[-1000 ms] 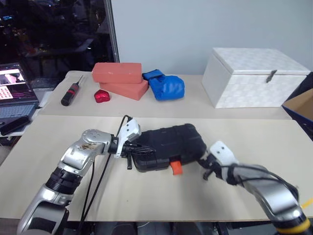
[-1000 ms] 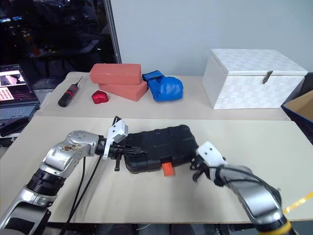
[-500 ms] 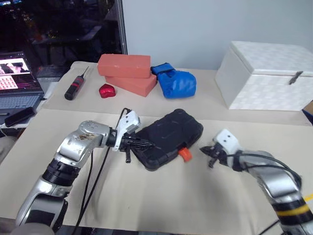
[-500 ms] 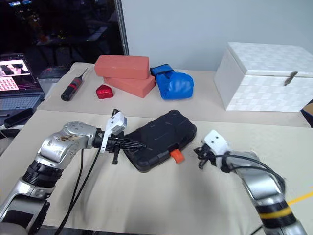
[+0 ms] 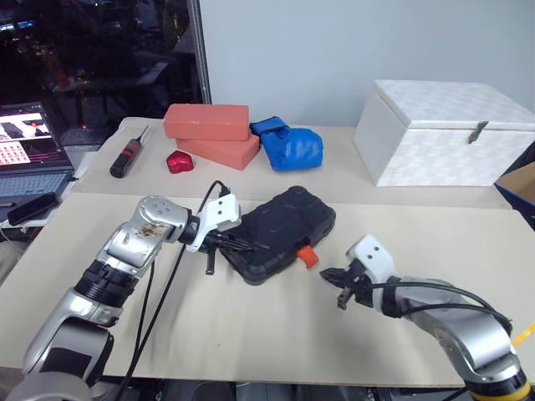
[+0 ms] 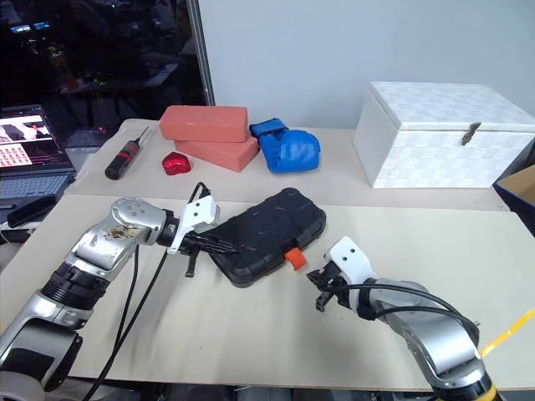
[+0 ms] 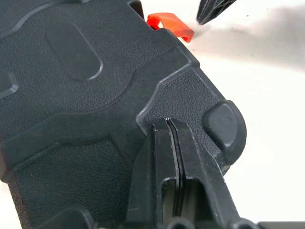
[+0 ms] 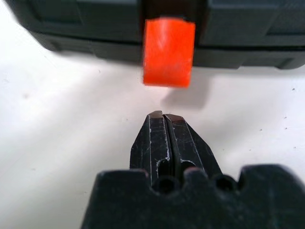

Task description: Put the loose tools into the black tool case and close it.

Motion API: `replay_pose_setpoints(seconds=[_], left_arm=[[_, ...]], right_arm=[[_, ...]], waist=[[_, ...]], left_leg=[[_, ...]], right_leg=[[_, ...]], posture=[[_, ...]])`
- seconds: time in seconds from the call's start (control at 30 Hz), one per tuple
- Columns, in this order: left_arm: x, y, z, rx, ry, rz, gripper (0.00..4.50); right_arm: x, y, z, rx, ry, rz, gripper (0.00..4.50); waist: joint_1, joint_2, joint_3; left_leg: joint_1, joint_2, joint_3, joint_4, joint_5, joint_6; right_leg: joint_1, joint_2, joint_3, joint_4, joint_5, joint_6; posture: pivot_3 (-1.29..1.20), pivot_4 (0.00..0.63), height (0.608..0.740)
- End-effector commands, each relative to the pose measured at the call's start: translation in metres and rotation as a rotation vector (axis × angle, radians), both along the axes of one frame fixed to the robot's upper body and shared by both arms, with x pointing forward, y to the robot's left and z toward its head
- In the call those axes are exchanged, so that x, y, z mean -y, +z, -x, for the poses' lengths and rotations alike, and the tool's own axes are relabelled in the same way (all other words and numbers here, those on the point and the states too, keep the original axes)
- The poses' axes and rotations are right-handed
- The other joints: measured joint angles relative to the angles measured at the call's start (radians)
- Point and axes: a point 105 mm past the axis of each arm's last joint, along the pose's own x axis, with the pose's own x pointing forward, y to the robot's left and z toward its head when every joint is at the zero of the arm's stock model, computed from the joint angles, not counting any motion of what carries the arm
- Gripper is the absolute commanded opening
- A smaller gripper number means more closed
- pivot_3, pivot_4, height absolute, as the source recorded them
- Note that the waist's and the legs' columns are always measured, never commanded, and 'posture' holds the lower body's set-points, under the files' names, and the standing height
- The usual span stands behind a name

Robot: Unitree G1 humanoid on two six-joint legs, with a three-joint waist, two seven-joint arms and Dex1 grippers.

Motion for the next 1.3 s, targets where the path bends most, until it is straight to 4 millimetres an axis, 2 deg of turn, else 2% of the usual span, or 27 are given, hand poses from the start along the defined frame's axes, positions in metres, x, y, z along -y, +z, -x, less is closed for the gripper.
replay_pose_setpoints(seconds=[0.03,0.23,0.4,0.6,0.87,1.03,1.3], left_arm=[[-0.008,-0.025,0.005,-0.075,0.026,-0.073,0.04],[-0.008,-0.025,0.008,-0.076,0.034,-0.066,0.04],[-0.010,-0.026,0.009,-0.077,0.040,-0.069,0.04],[-0.008,-0.024,0.011,-0.078,0.044,-0.070,0.04],[-0.008,-0.026,0.012,-0.084,0.048,-0.071,0.04],[0.002,-0.021,0.016,-0.082,0.042,-0.065,0.04],[0.002,-0.019,0.018,-0.087,0.051,-0.068,0.04]], right_arm=[[-0.011,0.008,-0.008,0.047,0.029,-0.007,0.00],[-0.017,0.012,-0.009,0.053,0.058,-0.010,0.00],[-0.009,0.012,-0.002,0.037,0.058,0.007,0.00],[0.001,0.010,0.018,-0.023,0.086,0.030,0.00],[-0.006,0.036,0.010,0.046,0.080,-0.081,0.00],[-0.012,0.049,0.001,0.079,0.078,-0.169,0.00],[-0.021,0.026,0.001,0.002,0.103,-0.125,0.00]], waist=[[0.000,0.000,0.000],[0.002,0.003,-0.002],[0.002,0.003,-0.002],[0.001,0.003,-0.002],[0.000,0.003,-0.002],[0.001,0.003,-0.002],[0.002,0.002,-0.002]], left_leg=[[0.000,0.000,0.000,0.000,0.002,0.004],[-0.001,0.001,0.000,0.000,0.003,0.006],[-0.003,0.001,-0.001,0.000,0.003,0.006],[-0.003,0.001,-0.001,0.000,0.003,0.006],[-0.002,0.001,-0.001,0.000,0.003,0.006],[-0.003,0.001,-0.001,-0.001,0.003,0.006],[-0.005,0.001,-0.001,-0.001,0.003,0.006]], right_leg=[[0.000,0.000,0.000,0.000,0.001,0.000],[-0.001,0.002,0.000,0.004,0.004,-0.001],[-0.001,0.003,0.000,0.003,0.002,0.003],[-0.001,0.003,0.000,0.003,0.000,0.001],[-0.001,0.003,0.000,0.003,0.001,0.001],[-0.001,0.003,0.000,0.002,0.000,0.001],[-0.002,0.002,0.000,0.001,0.000,0.001]], posture=[[0.00,0.150,0.740],[0.00,0.150,0.740],[0.00,0.150,0.740],[0.00,0.150,0.740],[0.00,0.150,0.740],[0.00,0.150,0.740],[0.00,0.150,0.740]])
